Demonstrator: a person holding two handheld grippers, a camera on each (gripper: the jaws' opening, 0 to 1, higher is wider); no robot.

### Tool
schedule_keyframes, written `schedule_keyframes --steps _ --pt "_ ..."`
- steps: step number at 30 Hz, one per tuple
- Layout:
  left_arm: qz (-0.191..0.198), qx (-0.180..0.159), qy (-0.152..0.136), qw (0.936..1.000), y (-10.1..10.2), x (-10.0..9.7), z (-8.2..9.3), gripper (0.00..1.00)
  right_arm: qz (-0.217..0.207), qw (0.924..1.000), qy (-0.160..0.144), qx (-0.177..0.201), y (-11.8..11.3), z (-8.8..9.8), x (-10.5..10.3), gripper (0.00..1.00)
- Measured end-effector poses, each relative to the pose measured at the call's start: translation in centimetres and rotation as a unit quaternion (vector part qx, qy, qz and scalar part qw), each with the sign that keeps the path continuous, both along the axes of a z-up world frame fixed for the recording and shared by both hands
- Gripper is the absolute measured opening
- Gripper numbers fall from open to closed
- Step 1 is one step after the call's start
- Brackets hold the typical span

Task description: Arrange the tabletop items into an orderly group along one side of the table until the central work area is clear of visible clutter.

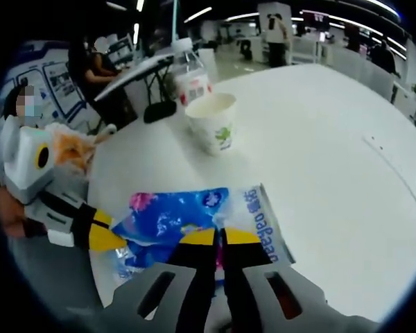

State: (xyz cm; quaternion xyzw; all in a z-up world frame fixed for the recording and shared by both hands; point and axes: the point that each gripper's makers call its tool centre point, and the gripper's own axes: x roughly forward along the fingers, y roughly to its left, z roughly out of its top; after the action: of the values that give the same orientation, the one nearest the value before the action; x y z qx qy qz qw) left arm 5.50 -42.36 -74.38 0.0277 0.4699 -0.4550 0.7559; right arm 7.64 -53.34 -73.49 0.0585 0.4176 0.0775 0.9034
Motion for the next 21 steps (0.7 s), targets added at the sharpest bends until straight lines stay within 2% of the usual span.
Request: schedule_keyframes --steps 10,21 --pt "-0.017 -0.002 -0.02 0.9996 0.0 0.6 0.8 0.0 -0.015 0.9999 -0.006 0.002 -0.2 0.4 -1.3 0.0" --pt "-0.06 0.001 -0.065 0.9961 -0.6 2.1 2.4 0.0 -0.073 0.9969 -0.027 0.012 -0.4 1.9 -3.3 0.0"
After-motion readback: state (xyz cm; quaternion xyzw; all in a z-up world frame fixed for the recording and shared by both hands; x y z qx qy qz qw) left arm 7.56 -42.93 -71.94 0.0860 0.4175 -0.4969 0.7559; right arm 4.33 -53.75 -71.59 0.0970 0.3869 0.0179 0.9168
